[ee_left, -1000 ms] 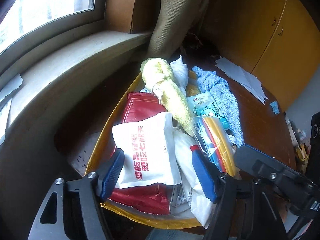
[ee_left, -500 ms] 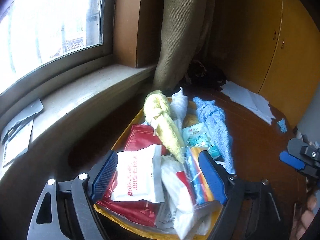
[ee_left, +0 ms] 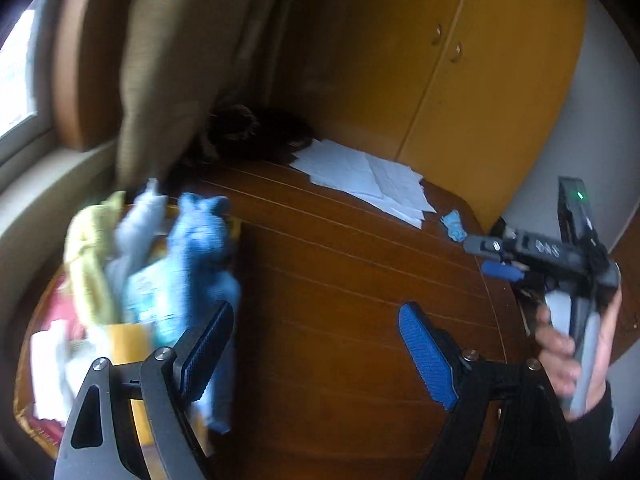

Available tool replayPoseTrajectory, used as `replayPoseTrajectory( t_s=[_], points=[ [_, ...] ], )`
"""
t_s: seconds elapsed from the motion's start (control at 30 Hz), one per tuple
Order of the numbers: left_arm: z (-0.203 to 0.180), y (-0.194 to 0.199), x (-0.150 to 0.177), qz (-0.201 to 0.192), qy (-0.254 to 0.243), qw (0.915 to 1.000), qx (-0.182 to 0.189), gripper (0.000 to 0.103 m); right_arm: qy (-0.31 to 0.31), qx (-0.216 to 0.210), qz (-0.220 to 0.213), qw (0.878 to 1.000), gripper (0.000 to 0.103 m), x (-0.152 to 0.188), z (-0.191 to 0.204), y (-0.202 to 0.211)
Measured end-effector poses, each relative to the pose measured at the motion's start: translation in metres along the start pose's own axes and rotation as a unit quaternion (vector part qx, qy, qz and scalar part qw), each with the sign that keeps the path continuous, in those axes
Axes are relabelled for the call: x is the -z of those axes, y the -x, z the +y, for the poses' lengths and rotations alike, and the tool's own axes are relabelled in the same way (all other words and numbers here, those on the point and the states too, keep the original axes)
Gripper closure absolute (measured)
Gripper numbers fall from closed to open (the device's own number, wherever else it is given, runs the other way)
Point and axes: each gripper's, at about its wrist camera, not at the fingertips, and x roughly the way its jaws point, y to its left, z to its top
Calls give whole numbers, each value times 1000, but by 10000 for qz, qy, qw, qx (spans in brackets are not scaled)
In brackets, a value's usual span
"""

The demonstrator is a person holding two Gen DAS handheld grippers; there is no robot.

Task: Organize soft objects

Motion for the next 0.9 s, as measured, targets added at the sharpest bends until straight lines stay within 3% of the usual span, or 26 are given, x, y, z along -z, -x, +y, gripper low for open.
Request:
replayPoseTrajectory(
  t_s=[0.13,0.27,0.37,0.43,0.5,0.57,0.6,0.67,0.77,0.9],
  points=[
    [-14,-34,1,180,-202,9996,72,16,-180,846,-96,9962,21,-55,-55,-24],
    [-6,-59,0,340,-16,9993,179,16,-370,1440,100,9888,21,-106,-109,-61],
    [3,-64,-2,252,56,9996,90,16,-729,2047,77,9761,36,-136,-150,-85],
    [8,-67,-2,274,108,9995,120,16,-993,1970,177,9752,39,-146,-171,-95],
    [12,-70,-1,386,212,9987,241,16,-1176,1902,321,9741,49,-151,-184,-106],
    [14,-68,1,469,261,9979,359,16,-1040,2143,262,9709,63,-153,-178,-109],
    [14,-67,2,504,266,9975,413,16,-1009,2114,337,9716,72,-150,-173,-113],
    [14,-64,3,569,287,9967,506,16,-984,2128,420,9712,73,-139,-157,-113],
    [15,-59,7,669,406,9948,650,16,-751,1718,666,9800,74,-102,-115,-108],
    [13,-48,17,848,479,9916,856,16,-204,943,1212,9879,74,-17,-37,-94]
  ],
)
